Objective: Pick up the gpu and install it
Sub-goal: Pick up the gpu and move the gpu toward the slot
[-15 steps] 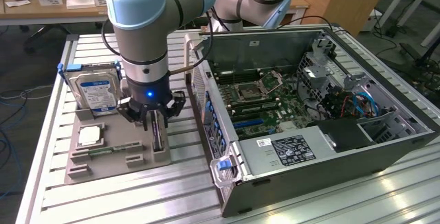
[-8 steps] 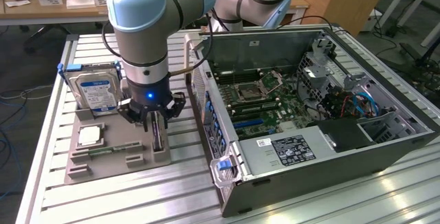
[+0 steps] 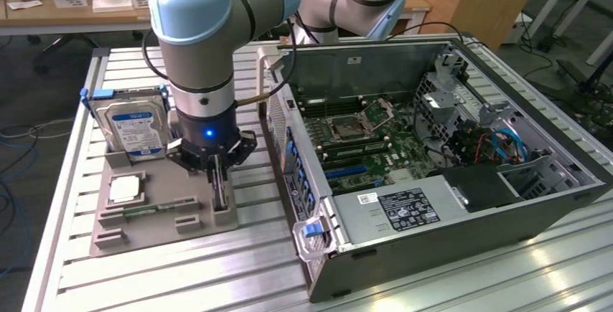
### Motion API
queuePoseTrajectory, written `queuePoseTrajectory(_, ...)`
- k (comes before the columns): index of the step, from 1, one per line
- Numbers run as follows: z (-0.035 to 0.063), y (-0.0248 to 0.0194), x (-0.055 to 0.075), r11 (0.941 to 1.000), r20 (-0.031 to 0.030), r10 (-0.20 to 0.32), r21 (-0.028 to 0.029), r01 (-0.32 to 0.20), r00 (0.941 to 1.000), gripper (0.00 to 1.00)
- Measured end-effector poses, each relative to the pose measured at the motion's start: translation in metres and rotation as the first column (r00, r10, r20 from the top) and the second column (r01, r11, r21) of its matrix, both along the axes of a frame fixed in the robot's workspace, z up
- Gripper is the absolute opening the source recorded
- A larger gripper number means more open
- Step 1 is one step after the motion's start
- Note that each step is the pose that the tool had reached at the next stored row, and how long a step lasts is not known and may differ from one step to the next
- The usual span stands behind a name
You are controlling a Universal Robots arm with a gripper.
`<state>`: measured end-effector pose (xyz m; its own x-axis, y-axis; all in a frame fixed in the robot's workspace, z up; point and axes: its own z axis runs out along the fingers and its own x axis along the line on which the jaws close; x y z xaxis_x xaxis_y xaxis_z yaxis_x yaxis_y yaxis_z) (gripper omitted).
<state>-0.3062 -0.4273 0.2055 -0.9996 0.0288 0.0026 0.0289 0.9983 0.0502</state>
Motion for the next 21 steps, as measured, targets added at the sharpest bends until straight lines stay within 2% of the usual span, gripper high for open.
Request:
queuePoseTrajectory(1,0.0,0.0,0.0,1.0,0.0,0.0,0.0,0.0,1.0,0.29)
queuePoseTrajectory(16,0.0001,0.0,0.0001,1.0,0.0004,0.0,0.0004,0.0,1.0,0.28)
queuePoseTrajectory(21,0.0035,-0.0001,0.0001,1.0,0.0,0.0,0.0001,0.0,1.0,0.28)
